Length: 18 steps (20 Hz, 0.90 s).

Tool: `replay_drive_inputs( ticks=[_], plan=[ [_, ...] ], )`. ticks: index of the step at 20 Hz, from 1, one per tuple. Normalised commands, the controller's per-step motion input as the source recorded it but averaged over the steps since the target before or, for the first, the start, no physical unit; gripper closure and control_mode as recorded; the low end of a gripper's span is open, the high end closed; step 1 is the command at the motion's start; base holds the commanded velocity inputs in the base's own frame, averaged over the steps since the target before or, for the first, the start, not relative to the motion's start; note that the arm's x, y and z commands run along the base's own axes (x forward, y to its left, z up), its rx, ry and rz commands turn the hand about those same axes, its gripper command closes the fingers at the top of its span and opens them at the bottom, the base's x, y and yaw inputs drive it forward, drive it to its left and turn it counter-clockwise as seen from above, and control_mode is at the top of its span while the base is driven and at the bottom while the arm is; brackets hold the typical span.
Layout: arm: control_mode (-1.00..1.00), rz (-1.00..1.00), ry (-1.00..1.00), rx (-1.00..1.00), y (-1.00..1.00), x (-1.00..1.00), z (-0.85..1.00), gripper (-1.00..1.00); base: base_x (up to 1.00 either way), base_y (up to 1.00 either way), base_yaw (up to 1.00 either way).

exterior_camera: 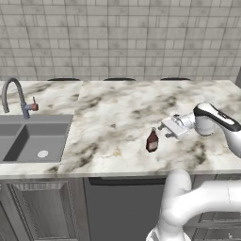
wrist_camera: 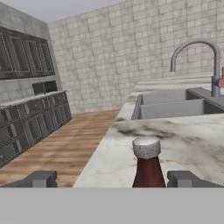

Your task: Place the condiment bottle and ketchup from the counter to the top shelf of the fridge. If the existing items in the fridge are on the top shelf, move them to other shelves.

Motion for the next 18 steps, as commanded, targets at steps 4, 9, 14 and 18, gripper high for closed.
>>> replay_drive_inputs(
  ticks=[4,9,14,18],
  plan=[
    [-1.00,-0.01,0.00,0.00,0.05,0.00,-0.04,-1.00,0.00,0.00,0.00],
    [-1.00,0.00,0.00,-0.02,0.00,0.02,-0.12,-1.00,0.00,0.00,0.00],
    [-1.00,0.00,0.00,-0.01,0.00,0.09,-0.03,-1.00,0.00,0.00,0.00],
    [-1.00,0.00,0.00,0.00,0.00,0.24,-0.03,-1.00,0.00,0.00,0.00]
  ],
)
